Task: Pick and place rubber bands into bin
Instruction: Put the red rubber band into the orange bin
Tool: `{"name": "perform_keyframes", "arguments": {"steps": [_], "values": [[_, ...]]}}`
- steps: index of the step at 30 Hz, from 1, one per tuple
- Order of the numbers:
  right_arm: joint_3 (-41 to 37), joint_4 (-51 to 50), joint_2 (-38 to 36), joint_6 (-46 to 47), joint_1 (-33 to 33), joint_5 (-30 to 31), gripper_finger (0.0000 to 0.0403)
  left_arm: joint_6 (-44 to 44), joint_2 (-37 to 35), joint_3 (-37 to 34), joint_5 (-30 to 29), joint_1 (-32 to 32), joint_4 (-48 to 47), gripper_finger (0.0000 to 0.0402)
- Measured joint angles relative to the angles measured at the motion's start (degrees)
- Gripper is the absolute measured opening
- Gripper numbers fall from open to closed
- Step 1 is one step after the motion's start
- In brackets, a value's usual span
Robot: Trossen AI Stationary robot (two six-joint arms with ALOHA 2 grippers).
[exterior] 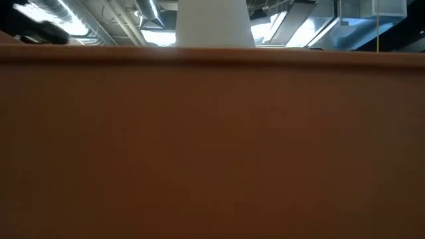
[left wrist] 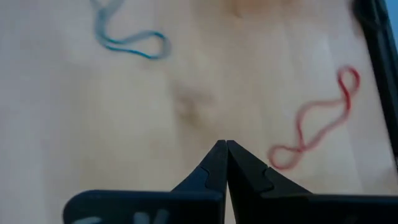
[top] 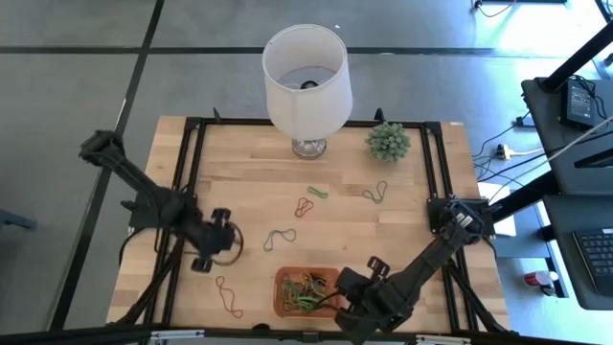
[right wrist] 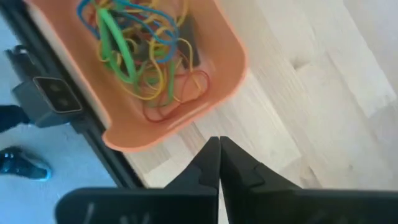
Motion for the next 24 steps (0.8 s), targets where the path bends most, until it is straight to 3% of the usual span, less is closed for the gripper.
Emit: {"name": "perform_keyframes", "arguments": {"steps": [7, 13, 19, 24], "values": [[-10.5, 11.2, -2.7, 8.1, 3.5, 0.0, 0.0006, -9.7, 9.2, 1.1, 0.2, -7.4, -0.1, 0.0011], [-18.5, 21.3, -5.0, 18.2, 8.0, 0.9, 0.0006, -16.5, 13.8, 1.1, -0.1, -9.4, 0.9, 0.0062], [-21.6, 24.8, -5.2, 27.5, 12.1, 2.9, 0.0007, -19.4, 18.3, 1.1, 0.7, -10.8, 2.3, 0.0124], [-21.7, 26.5, -5.2, 32.8, 14.6, 7.9, 0.0007, -24.1, 23.6, 1.1, 1.3, -13.6, 4.9, 0.0134]]}}
